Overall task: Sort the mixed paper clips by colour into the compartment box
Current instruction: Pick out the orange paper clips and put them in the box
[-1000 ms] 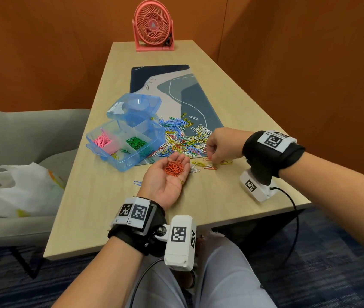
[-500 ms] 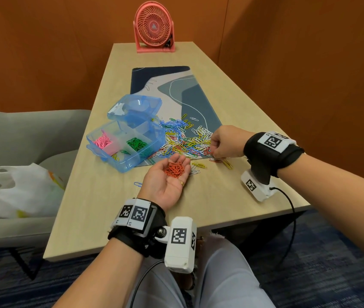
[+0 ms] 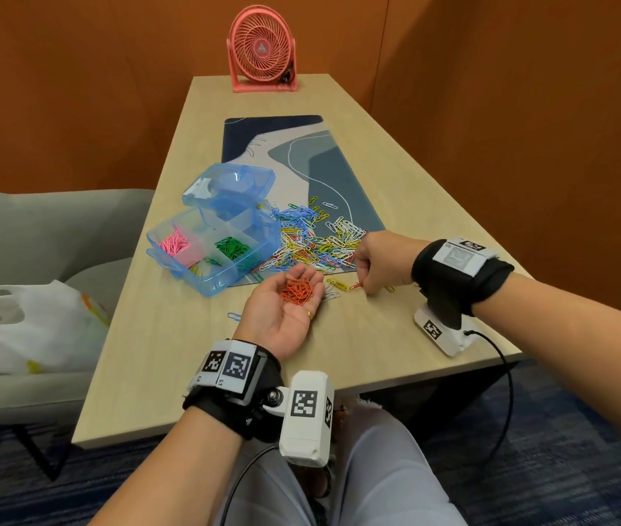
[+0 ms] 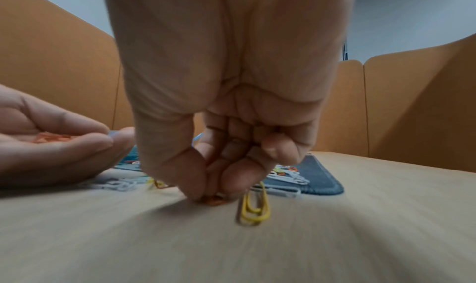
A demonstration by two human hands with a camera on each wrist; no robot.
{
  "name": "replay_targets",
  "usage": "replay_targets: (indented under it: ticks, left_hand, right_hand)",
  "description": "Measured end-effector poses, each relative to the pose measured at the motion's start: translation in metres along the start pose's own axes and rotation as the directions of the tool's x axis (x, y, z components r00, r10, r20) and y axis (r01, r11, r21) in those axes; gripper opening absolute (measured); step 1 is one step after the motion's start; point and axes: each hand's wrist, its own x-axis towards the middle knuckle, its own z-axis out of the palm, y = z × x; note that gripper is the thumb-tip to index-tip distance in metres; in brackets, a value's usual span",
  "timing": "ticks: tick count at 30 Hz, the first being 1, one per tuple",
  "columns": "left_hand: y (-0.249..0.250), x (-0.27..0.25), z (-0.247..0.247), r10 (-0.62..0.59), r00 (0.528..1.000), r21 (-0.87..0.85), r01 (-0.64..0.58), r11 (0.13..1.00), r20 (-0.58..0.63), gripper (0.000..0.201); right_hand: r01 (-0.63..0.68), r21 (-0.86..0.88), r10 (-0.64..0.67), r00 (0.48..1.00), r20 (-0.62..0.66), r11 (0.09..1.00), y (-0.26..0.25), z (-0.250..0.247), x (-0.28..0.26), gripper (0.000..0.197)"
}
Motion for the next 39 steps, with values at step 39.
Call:
replay_targets:
  ticks: [39]
  left_hand:
    - [0.045,0.018,-0.001,0.059,0.997,-0.075,-0.063,0.995,-0.055,0.033]
  right_hand:
    - [0.045,-0.067,-0.048,0.998,-0.042,0.997,-0.016,-0.025,0.054,0.042]
